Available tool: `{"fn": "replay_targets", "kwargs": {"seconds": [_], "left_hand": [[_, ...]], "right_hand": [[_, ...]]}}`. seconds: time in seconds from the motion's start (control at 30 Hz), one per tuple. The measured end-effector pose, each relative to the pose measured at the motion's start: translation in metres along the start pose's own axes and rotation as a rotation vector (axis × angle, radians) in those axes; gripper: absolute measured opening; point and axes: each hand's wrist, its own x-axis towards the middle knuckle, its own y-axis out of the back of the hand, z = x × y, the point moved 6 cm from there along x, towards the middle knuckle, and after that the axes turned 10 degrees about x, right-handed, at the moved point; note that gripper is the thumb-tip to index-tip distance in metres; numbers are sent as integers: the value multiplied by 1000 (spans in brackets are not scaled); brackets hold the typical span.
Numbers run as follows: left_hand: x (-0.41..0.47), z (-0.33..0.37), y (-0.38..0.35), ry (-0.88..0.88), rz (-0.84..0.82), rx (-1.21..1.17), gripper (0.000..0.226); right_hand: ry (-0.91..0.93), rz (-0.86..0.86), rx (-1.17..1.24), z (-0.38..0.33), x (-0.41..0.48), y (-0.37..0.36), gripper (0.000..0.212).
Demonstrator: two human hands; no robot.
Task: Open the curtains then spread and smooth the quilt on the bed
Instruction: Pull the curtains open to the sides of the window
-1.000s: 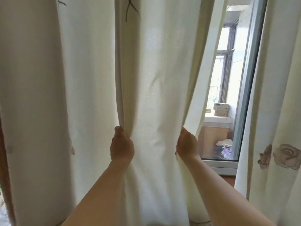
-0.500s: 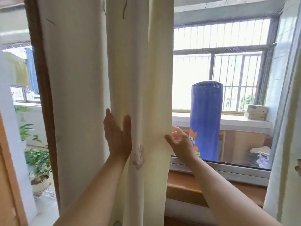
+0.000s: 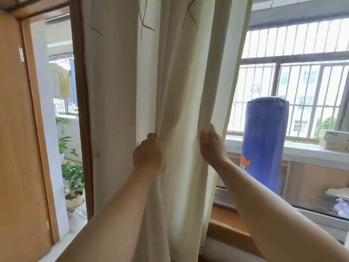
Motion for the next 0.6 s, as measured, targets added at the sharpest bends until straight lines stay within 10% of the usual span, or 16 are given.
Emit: {"fn": "replay_targets", "kwargs": {"seconds": [0.6], "left_hand": [[116, -176, -20, 127, 107, 242, 15]], "right_hand": [[295, -273, -550, -68, 62, -211, 39]]}}
